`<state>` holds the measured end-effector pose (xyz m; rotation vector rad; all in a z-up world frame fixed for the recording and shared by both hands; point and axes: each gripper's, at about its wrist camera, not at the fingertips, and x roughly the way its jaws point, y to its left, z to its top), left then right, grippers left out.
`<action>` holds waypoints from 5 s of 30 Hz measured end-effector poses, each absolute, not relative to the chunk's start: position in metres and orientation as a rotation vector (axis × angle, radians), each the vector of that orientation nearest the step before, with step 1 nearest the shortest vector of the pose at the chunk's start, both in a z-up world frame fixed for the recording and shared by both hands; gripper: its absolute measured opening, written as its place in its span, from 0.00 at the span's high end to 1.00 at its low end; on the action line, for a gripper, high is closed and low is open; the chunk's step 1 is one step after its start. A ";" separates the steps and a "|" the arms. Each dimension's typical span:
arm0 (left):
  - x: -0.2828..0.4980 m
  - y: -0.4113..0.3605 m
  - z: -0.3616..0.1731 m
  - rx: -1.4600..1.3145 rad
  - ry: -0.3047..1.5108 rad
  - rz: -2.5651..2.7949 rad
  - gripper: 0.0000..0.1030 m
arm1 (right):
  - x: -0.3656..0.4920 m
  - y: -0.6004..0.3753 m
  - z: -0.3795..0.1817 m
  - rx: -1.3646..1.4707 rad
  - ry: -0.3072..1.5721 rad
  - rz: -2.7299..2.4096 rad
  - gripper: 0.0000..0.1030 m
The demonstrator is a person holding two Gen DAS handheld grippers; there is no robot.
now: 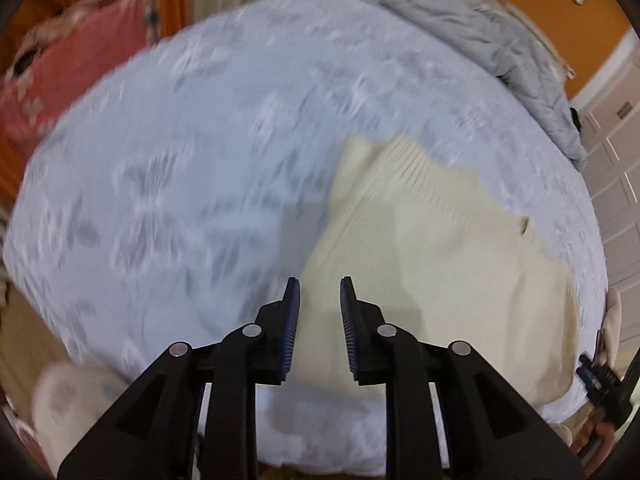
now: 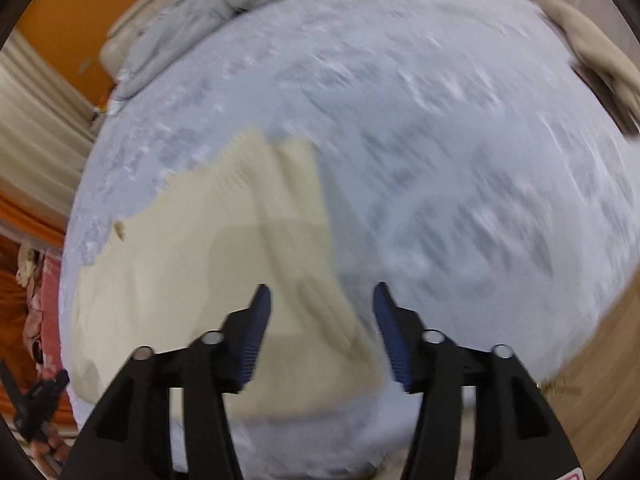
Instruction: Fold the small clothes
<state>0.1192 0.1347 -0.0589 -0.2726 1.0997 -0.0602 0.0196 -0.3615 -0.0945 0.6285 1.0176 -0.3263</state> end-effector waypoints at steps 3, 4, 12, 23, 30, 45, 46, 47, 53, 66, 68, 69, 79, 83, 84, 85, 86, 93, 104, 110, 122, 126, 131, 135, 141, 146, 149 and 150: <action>0.157 0.113 -0.056 -0.252 1.113 -0.096 0.78 | 0.067 -0.354 -0.090 0.567 0.998 -0.265 0.47; 0.169 0.103 -0.059 -0.234 1.117 -0.111 0.78 | 0.080 -0.353 -0.091 0.547 0.993 -0.248 0.49; 0.219 0.065 -0.111 -0.122 1.184 -0.093 0.76 | 0.149 -0.350 -0.124 0.489 1.083 -0.208 0.90; 0.230 0.067 -0.118 -0.102 1.175 -0.094 0.76 | 0.160 -0.337 -0.118 0.521 1.074 -0.134 1.00; 0.214 0.067 -0.091 -0.104 1.168 -0.067 0.77 | 0.170 -0.309 -0.110 0.469 1.107 -0.171 0.92; 0.102 0.086 -0.086 -0.167 1.190 -0.100 0.54 | 0.210 -0.168 -0.135 0.296 1.277 -0.013 0.99; 0.101 0.089 -0.085 -0.167 1.187 -0.098 0.50 | 0.207 -0.168 -0.126 0.306 1.272 -0.008 0.98; 0.099 0.093 -0.083 -0.175 1.177 -0.096 0.44 | 0.198 -0.166 -0.115 0.311 1.246 0.006 0.98; 0.100 0.106 -0.084 -0.223 1.182 -0.109 0.43 | 0.155 -0.153 -0.094 0.375 1.185 0.050 0.98; 0.095 0.120 -0.080 -0.216 1.167 -0.097 0.43 | 0.211 -0.135 -0.088 0.338 1.189 -0.015 0.98; 0.097 0.124 -0.081 -0.212 1.166 -0.086 0.43 | 0.218 -0.137 -0.093 0.331 1.207 -0.031 0.98; 0.098 0.126 -0.083 -0.219 1.171 -0.083 0.43 | 0.221 -0.138 -0.097 0.328 1.221 -0.034 0.98; 0.086 0.155 -0.107 -0.482 1.187 -0.015 0.15 | 0.235 -0.129 -0.140 0.237 1.346 -0.014 1.00; 0.085 0.160 -0.142 -0.716 1.269 0.004 0.13 | 0.239 -0.127 -0.143 0.217 1.351 -0.014 1.00; 0.086 0.157 -0.141 -0.705 1.248 0.011 0.10 | 0.239 -0.128 -0.144 0.225 1.351 -0.013 1.00; 0.088 0.153 -0.140 -0.695 1.237 0.007 0.10 | 0.240 -0.130 -0.144 0.229 1.350 -0.010 1.00; 0.093 0.148 -0.139 -0.686 1.227 -0.009 0.10 | 0.240 -0.130 -0.144 0.229 1.348 -0.006 1.00; 0.114 0.140 -0.132 -0.758 1.232 -0.080 0.71 | 0.237 -0.139 -0.146 0.276 1.328 0.022 1.00; 0.093 -0.014 0.044 -0.259 0.915 -0.434 0.81 | 0.133 -0.235 -0.091 0.612 1.068 0.096 0.72; 0.055 -0.162 0.040 0.006 0.930 -0.653 0.81 | 0.029 -0.329 -0.078 0.725 0.982 -0.027 0.64; -0.035 -0.200 -0.046 0.372 0.900 -0.646 0.29 | -0.038 -0.383 -0.093 0.837 0.925 -0.041 0.31; -0.048 -0.159 -0.039 0.379 0.809 -0.557 0.12 | -0.011 -0.361 -0.088 0.871 0.920 0.026 0.23; -0.019 -0.123 -0.076 0.309 0.966 -0.387 0.12 | 0.028 -0.337 -0.094 0.884 0.999 0.078 0.23; 0.000 -0.108 -0.086 0.199 1.008 -0.358 0.12 | 0.047 -0.311 -0.083 0.829 1.018 0.117 0.18; 0.021 -0.107 -0.116 0.149 1.170 -0.377 0.59 | 0.074 -0.293 -0.091 0.647 1.100 0.076 0.81; 0.017 -0.111 -0.111 0.152 1.165 -0.419 0.73 | 0.026 -0.351 -0.030 0.763 0.818 0.100 0.87; 0.016 -0.119 -0.120 0.170 1.192 -0.413 0.80 | 0.021 -0.380 -0.092 0.760 1.023 -0.027 0.87; 0.016 -0.121 -0.123 0.175 1.203 -0.403 0.80 | 0.022 -0.384 -0.120 0.774 1.117 -0.038 0.86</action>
